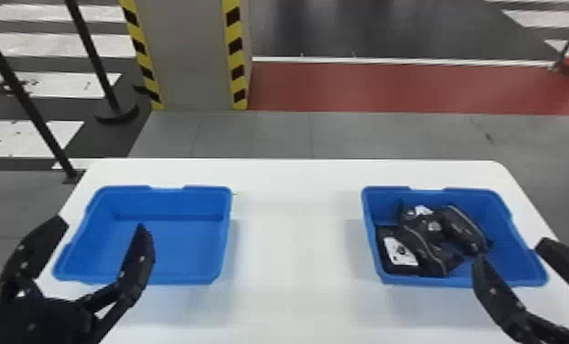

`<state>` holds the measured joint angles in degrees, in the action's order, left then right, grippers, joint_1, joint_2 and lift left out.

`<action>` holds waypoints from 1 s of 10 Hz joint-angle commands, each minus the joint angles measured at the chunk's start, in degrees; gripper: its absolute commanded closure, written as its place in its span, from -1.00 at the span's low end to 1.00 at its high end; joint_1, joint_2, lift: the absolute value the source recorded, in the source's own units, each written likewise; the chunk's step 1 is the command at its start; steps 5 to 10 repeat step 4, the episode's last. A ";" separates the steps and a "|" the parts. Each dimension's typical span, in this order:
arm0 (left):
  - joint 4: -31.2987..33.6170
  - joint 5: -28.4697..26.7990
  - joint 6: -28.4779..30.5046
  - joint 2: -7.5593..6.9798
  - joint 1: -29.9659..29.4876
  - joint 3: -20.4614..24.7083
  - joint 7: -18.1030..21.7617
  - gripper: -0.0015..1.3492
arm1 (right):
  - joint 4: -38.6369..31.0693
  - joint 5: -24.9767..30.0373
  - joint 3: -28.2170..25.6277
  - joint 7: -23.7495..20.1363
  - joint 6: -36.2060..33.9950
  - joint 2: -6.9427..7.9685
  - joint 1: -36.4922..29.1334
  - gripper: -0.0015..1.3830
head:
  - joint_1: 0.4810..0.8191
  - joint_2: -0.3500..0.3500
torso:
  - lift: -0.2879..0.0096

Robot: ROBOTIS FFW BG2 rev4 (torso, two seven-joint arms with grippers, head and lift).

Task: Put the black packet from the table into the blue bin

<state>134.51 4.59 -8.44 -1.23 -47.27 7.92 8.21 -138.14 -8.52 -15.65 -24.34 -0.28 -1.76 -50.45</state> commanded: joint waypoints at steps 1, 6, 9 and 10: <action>0.00 -0.02 0.00 0.00 0.02 -0.04 -0.03 -0.83 | 0.12 0.18 0.00 0.00 0.00 -0.08 0.10 -0.55 | 0.27 0.02 | 0.20; 0.00 -0.02 0.00 0.00 0.02 -0.15 -0.03 -0.83 | 0.40 0.18 0.00 0.00 0.14 -0.17 0.53 -0.54 | 0.27 0.01 | 0.20; 0.00 -0.02 0.00 0.00 0.02 -0.15 -0.03 -0.83 | 0.40 0.18 0.00 0.00 0.14 -0.17 0.53 -0.54 | 0.27 0.01 | 0.20; 0.00 -0.02 0.00 0.00 0.02 -0.15 -0.03 -0.83 | 0.40 0.18 0.00 0.00 0.14 -0.17 0.53 -0.54 | 0.27 0.01 | 0.20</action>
